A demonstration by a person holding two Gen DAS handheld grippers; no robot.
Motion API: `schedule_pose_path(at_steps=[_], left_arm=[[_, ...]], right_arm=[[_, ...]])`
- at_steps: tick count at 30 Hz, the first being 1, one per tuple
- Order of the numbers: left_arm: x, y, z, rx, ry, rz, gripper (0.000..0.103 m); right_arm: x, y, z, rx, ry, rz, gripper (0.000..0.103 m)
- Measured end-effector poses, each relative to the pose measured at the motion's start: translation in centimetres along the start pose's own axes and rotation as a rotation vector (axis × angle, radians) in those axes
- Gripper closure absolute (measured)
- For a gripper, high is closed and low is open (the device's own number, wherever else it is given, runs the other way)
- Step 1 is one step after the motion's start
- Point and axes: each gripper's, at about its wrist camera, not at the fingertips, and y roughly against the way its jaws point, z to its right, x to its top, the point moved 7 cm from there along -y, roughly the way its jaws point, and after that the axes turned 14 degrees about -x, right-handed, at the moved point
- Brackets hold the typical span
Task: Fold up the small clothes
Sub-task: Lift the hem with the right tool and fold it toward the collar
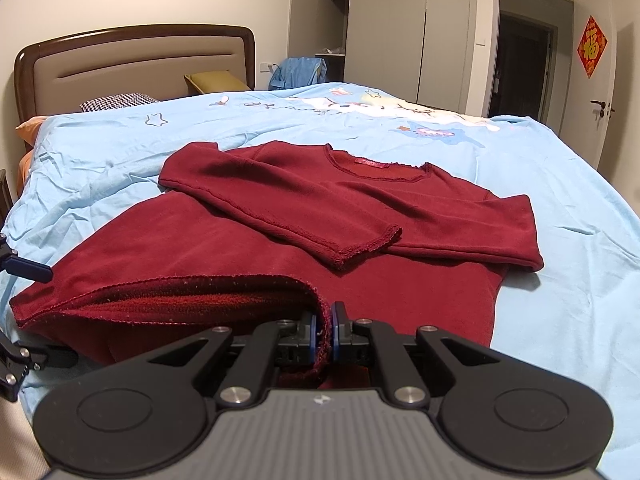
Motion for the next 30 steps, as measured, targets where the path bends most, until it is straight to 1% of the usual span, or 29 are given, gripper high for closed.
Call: schedule_pose_path(at_steps=[5,12,23,25,26,27,28,30], left_arm=[[-0.3,0.6,-0.9,-0.013,0.019,0.000,0.006],[-0.2,1.2,-1.5,0.001,0.028,-0.004,0.010],[0.3,2.2,-1.3,0.016,0.022,0.012,0.013],[0.4,2.4,-1.3,0.016,0.022,0.017,0.016],[0.4,2.6,-1.3,0.016,0.023,0.020,0.019],[0.4,2.8,-1.3,0.017,0.026,0.027,0.027],[0.4,3.0,-1.4,0.017,0.030,0.038,0.032],[0.4,3.5,-1.4,0.009,0.037,0.056,0.059]], right_arm=[[0.0,0.0,0.2,-0.002,-0.006,0.002,0.095],[0.2,0.3,0.4,-0.010,-0.021,0.010,0.095],[0.3,1.3,0.8,-0.023,-0.028,0.030,0.095],[0.4,1.6,1.0,-0.026,-0.030,0.036,0.095],[0.4,1.8,1.0,-0.029,-0.033,0.042,0.095],[0.4,2.0,1.1,-0.037,-0.040,0.054,0.095],[0.4,2.3,1.2,-0.047,-0.049,0.069,0.095],[0.2,3.1,1.4,-0.064,-0.068,0.099,0.096]])
